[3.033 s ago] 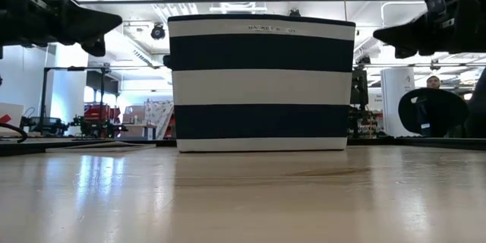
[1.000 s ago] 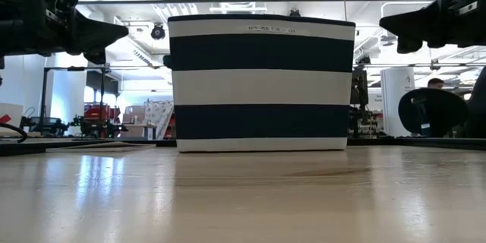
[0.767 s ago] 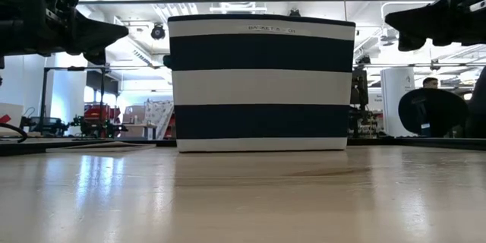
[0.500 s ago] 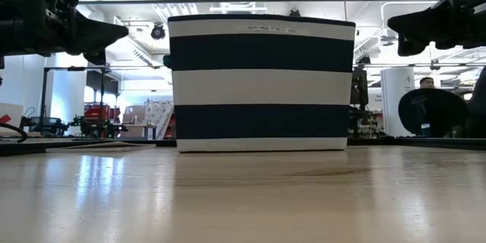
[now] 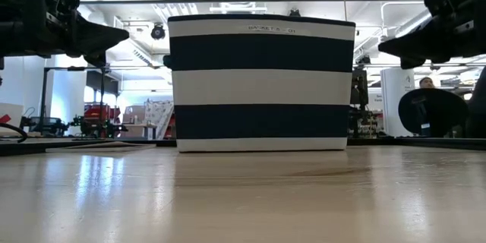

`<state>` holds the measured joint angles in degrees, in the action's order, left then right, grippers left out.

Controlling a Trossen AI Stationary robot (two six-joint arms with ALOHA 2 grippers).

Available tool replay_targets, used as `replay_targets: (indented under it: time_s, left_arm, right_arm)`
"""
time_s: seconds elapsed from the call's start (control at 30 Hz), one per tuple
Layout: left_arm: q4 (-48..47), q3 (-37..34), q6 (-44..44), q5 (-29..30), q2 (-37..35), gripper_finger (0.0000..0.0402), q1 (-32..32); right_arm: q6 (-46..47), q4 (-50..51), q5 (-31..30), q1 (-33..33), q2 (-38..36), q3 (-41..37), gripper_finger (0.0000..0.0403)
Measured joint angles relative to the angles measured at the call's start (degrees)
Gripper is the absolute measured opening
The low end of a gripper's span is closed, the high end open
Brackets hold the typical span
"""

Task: Sort clothes
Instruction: Return to Home Position

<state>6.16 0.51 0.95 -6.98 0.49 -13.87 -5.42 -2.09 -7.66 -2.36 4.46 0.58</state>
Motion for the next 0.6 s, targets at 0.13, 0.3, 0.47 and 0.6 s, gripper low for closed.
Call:
replay_targets:
  time_s: [0.13, 0.3, 0.47, 0.6]
  left_arm:
    - [-0.6, 0.0, -0.1, 0.0, 0.0, 0.0000, 0.0]
    - [-0.7, 0.0, 0.1, 0.0, -0.1, 0.0000, 0.0]
    - [-0.3, 0.0, 0.1, 0.0, -0.5, 0.0000, 0.0]
    - [-1.0, 0.0, -1.4, 0.0, 0.0, 0.0000, 0.0]
  right_arm:
    - [-0.4, 0.0, -0.1, 0.0, 1.0, 0.0, 0.0000]
    - [0.4, 0.1, -0.1, 0.0, 2.0, 0.0, 0.0000]
    - [-1.0, -0.2, -2.8, 0.0, 1.9, 0.0, 0.0000]
    - [-1.2, -0.2, -2.9, 0.0, 2.0, 0.0, 0.0000]
